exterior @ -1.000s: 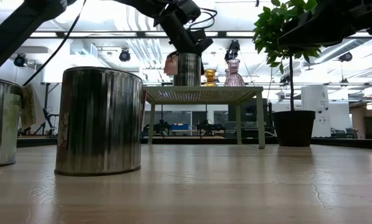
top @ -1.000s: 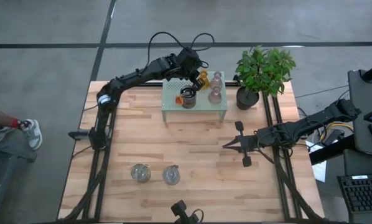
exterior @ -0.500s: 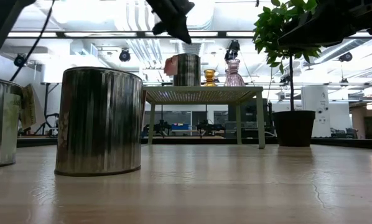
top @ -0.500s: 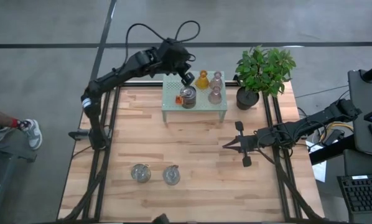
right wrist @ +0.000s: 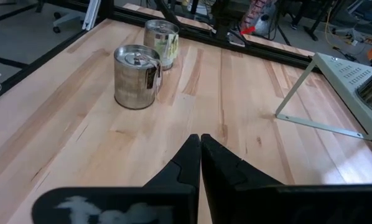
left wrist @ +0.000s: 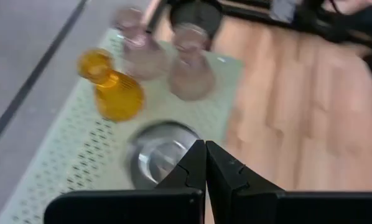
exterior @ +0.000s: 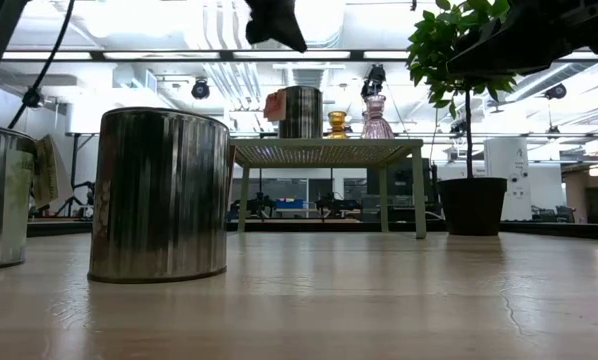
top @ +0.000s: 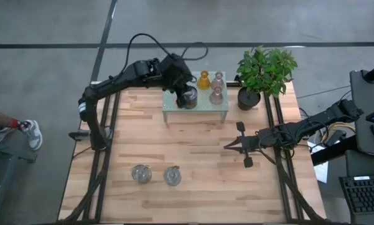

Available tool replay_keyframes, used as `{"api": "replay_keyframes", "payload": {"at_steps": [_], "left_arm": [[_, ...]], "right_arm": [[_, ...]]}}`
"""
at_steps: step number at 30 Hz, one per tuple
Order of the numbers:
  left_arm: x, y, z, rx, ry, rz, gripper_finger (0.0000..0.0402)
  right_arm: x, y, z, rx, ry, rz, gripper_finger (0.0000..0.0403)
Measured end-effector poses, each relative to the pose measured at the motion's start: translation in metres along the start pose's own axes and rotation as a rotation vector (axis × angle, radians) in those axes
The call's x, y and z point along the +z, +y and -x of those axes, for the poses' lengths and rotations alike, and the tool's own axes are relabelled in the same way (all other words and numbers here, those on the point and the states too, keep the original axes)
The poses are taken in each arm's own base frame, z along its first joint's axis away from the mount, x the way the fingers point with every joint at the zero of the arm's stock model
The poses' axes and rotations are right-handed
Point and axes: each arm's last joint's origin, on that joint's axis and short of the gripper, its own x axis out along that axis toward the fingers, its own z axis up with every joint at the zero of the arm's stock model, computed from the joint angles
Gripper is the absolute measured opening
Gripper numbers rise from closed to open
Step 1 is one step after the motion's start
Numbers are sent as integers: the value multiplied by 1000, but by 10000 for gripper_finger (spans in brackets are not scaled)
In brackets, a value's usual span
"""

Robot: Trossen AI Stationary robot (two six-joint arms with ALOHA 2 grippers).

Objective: Pick & Place candle stick holders
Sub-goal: Put the right scented candle can on the shelf

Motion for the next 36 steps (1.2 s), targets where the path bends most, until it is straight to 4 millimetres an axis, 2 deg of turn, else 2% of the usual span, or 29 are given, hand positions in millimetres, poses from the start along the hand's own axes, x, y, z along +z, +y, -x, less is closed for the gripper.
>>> {"api": "replay_keyframes", "payload": {"at_steps": [5, 12, 16, 22, 28, 32, 36], "left_arm": [[-10, -31, 17, -68, 74, -38, 3], [-29, -103, 29, -193, 184, -128, 10], [-48, -147, 30, -199, 230, -177, 48], [-94, -198, 21, -160, 329, -254, 118], [-141, -222, -8, -138, 417, -228, 135], [-160, -226, -28, -161, 431, -179, 135], [-176, -224, -39, -161, 492, -154, 135]], "right_arm": [[-1, 0, 0, 1, 9, 2, 8], [-1, 0, 0, 1, 8, -3, 8], [1, 0, 0, 1, 3, -7, 8], [2, 0, 0, 1, -6, -22, 8], [5, 0, 0, -1, -34, -34, 8], [7, -1, 0, -2, -53, -37, 8], [7, -1, 0, -2, -58, -37, 8]]}}
